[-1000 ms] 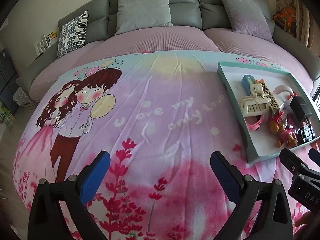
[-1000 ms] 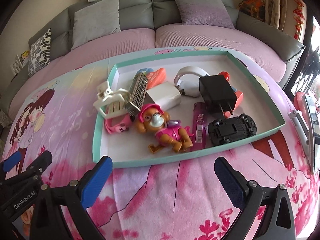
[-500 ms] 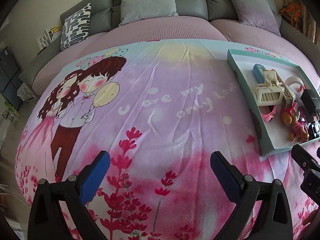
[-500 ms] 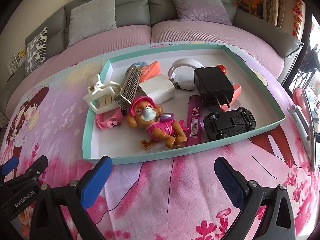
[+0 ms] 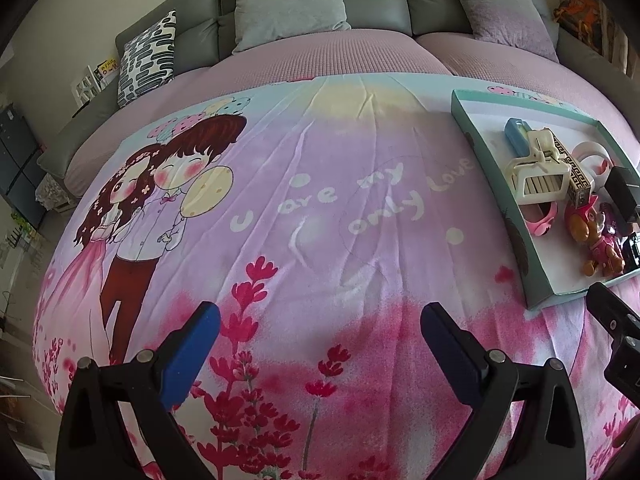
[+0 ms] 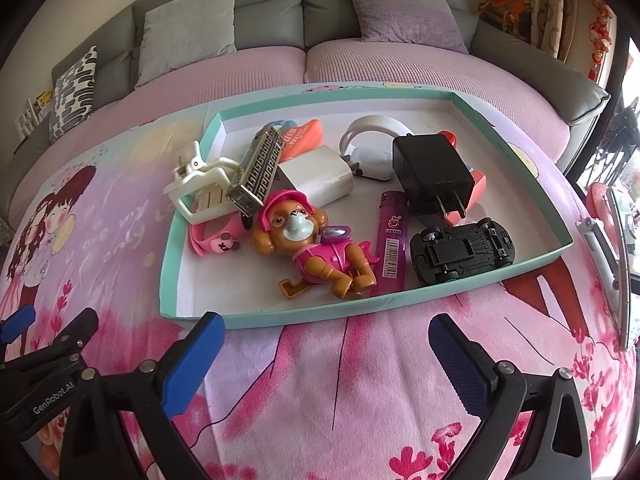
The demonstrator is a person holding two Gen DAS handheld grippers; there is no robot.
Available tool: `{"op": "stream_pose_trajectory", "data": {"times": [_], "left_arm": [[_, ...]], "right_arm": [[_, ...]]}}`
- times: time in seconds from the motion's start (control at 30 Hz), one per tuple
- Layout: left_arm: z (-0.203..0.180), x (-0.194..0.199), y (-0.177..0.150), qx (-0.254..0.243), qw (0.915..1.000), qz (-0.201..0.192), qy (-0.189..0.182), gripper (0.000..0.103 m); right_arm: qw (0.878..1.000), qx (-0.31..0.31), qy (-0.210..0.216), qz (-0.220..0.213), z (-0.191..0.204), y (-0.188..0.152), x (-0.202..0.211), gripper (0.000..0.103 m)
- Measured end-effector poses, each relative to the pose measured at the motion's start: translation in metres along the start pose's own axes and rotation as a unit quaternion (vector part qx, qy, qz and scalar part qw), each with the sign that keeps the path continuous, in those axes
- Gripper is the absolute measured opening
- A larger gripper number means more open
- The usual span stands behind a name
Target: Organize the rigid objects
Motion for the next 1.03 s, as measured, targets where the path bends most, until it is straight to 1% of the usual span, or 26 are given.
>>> {"op": "stream_pose_trajectory", "data": {"times": [0.23, 0.4, 0.73, 1.03], "left_arm": [[0.0011, -0.0019, 0.0008, -0.002, 1.0000, 0.001, 0.006, 0.100], [0.0007, -0.0035, 0.0003, 0.002, 1.0000, 0.005, 0.000, 0.100], [-0.0017, -0.0047, -0.0010, -0.006, 1.0000, 0.006, 0.005, 0.100], [0.0020, -0.0076, -0.0028, 0.003, 0.9999, 0.014, -0.001, 0.100]], "right_arm": [[1.000, 0.006, 0.001, 0.000, 0.0030, 0.0006, -0.0006, 0.103], [1.000, 0.006, 0.001, 0.000, 0.0031, 0.0006, -0.0007, 0.103], [1.000, 0.006, 0.000, 0.001, 0.0032, 0.0006, -0.0008, 0.103], [1.000, 0.005, 0.000, 0.001, 0.0037, 0.0004, -0.0011, 0.103]]}}
Point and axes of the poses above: each gripper's, at about its wrist camera, not at the fingertips, and x roughly against the way its jaws point, z to its left, y to its top, the point moved 8 cm from there along -x, roughly the way its jaws point, and after that the axes turned 4 degrees about x, right-handed, at the moved point
